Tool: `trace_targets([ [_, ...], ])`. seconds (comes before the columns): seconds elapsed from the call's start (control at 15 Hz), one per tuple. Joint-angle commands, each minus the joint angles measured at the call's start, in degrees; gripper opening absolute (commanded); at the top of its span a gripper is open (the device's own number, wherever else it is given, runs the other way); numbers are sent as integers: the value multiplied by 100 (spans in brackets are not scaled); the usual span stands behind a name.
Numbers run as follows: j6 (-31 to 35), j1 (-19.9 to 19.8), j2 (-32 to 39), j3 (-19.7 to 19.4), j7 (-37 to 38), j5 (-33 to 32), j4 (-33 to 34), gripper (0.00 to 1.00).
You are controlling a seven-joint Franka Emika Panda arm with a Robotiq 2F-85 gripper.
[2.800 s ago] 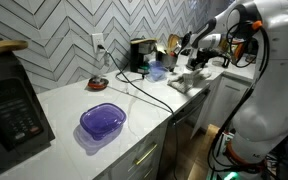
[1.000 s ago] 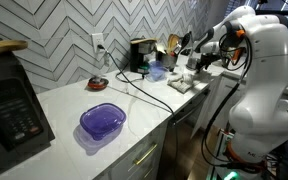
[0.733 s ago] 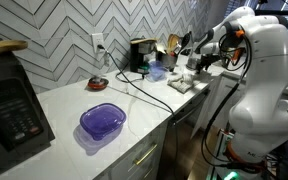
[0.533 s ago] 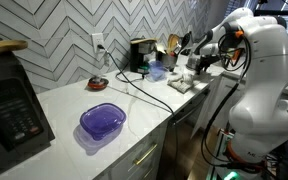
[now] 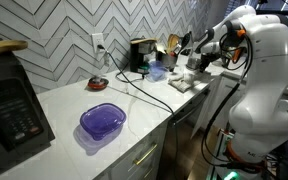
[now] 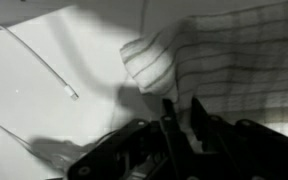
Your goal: Fold the tea towel a quarter way in from left to right, fold the tea towel a quarter way in from right to left, fold the tea towel in half from left to right
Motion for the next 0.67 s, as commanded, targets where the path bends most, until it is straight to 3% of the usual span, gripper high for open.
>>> trace_targets([
  [0.0,5,-59,-474,-64,-156,-358,-283,0],
  [0.33,-98,39,-1126,-48,-566,-552,-703,2],
  [0.6,-717,333,-1669,-117,-600,-698,-1121,2],
])
